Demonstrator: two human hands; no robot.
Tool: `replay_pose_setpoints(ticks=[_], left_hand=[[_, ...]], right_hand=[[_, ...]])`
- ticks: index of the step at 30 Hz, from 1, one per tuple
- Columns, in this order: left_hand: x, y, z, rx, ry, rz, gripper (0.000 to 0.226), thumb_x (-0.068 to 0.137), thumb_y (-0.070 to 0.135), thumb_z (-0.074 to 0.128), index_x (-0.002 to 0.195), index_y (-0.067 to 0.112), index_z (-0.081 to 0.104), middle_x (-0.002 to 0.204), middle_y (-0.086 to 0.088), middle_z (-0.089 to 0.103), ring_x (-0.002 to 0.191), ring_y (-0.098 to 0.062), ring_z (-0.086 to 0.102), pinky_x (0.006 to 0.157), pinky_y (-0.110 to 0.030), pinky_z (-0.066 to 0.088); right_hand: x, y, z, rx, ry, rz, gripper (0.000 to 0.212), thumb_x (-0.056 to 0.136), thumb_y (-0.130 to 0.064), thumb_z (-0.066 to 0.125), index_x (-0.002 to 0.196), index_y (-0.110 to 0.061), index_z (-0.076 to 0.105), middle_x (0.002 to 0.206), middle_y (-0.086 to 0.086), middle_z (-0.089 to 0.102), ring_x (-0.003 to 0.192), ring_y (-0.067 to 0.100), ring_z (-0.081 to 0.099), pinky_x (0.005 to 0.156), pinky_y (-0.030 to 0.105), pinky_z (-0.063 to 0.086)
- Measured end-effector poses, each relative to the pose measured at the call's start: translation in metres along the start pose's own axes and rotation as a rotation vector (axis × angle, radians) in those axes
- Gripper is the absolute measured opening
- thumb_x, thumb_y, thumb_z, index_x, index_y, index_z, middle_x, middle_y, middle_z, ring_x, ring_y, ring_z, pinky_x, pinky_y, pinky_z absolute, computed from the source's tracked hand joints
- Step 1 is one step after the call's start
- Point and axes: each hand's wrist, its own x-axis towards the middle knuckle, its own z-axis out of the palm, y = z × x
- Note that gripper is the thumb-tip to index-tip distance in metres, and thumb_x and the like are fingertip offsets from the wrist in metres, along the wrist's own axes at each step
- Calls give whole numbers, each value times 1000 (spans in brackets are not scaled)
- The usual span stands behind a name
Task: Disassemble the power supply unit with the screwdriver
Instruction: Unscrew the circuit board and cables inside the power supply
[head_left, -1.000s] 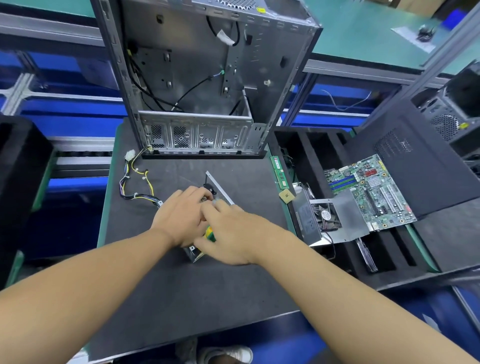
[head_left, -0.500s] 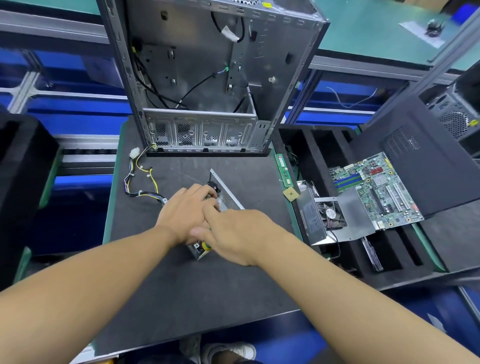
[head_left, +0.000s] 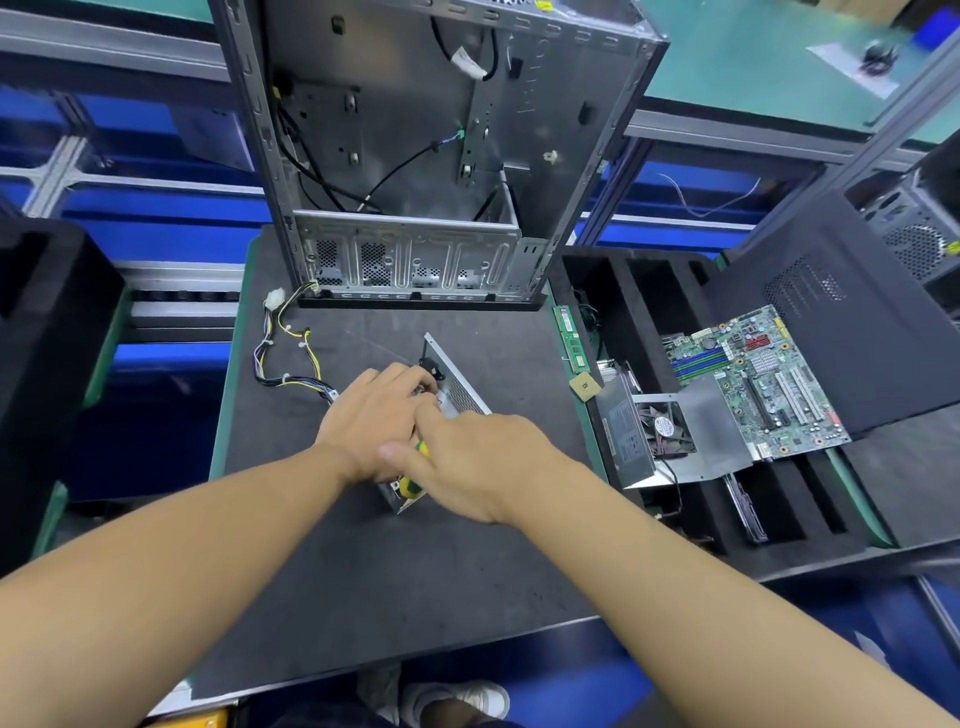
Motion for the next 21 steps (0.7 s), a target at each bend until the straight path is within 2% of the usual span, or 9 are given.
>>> replay_pose_setpoints(ticks=[3, 5, 7, 10, 13, 15, 18, 20, 21], left_hand=[[0, -1, 0, 3, -17, 5, 25, 80, 38, 54, 104, 36, 61, 122, 18, 46, 115, -8, 40, 85, -25, 29], [1, 0, 1, -25, -5, -22, 26, 81, 39, 52, 105, 35, 62, 121, 19, 48, 114, -7, 41, 88, -26, 31], [1, 2, 2, -34, 22, -37, 30, 82, 39, 48, 106, 33, 63, 120, 18, 51, 113, -7, 43, 90, -28, 34], [1, 2, 2, -5, 34, -27, 33, 84, 42, 41, 104, 34, 66, 119, 19, 51, 114, -8, 43, 91, -28, 33], [1, 0, 2, 15, 3, -2, 31, 83, 43, 44, 105, 36, 65, 122, 17, 49, 116, -9, 41, 90, -27, 31], [1, 0, 2, 41, -3, 12, 30, 80, 41, 49, 105, 36, 64, 122, 17, 49, 116, -10, 42, 88, -26, 30], [2, 1, 1, 0, 8, -30, 38, 80, 41, 40, 106, 34, 66, 121, 18, 51, 115, -9, 42, 91, -27, 33], [1, 2, 1, 12, 9, -17, 39, 80, 41, 39, 107, 33, 66, 122, 16, 51, 115, -10, 44, 92, -29, 35], [1, 3, 1, 24, 7, -11, 36, 81, 41, 41, 105, 33, 66, 122, 16, 51, 115, -10, 44, 92, -29, 35]], right_hand=[[1, -1, 1, 74, 26, -76, 49, 104, -43, 31, 131, -1, 35, 112, 14, 58, 83, 31, 51, 67, 38, 40], [1, 2, -3, 237, -118, -95, 34, 100, -27, 41, 126, -6, 34, 116, 7, 45, 90, 26, 41, 69, 36, 35], [-1, 7, -6, 258, -206, -95, 35, 92, -17, 47, 123, -12, 32, 119, 1, 33, 105, 24, 35, 77, 39, 42], [-2, 7, -3, 168, -123, -47, 45, 92, -31, 49, 128, -12, 30, 118, 3, 34, 112, 29, 38, 76, 40, 41], [-2, 5, 0, 83, -47, 35, 52, 100, -53, 31, 130, -10, 32, 103, 5, 50, 81, 30, 46, 65, 39, 35], [0, 6, 3, -23, 27, -19, 48, 103, -48, 29, 129, -7, 33, 101, 9, 61, 74, 30, 48, 61, 38, 35], [1, 12, 4, 89, -26, -114, 27, 98, -19, 46, 121, -10, 35, 115, 7, 46, 91, 31, 50, 69, 41, 46], [1, 15, 2, 198, -145, -147, 36, 86, -3, 50, 118, -15, 35, 117, 1, 31, 104, 26, 38, 78, 44, 48], [1, 16, 2, 239, -172, -140, 39, 86, -5, 52, 118, -16, 35, 117, -1, 28, 106, 25, 35, 79, 42, 47]])
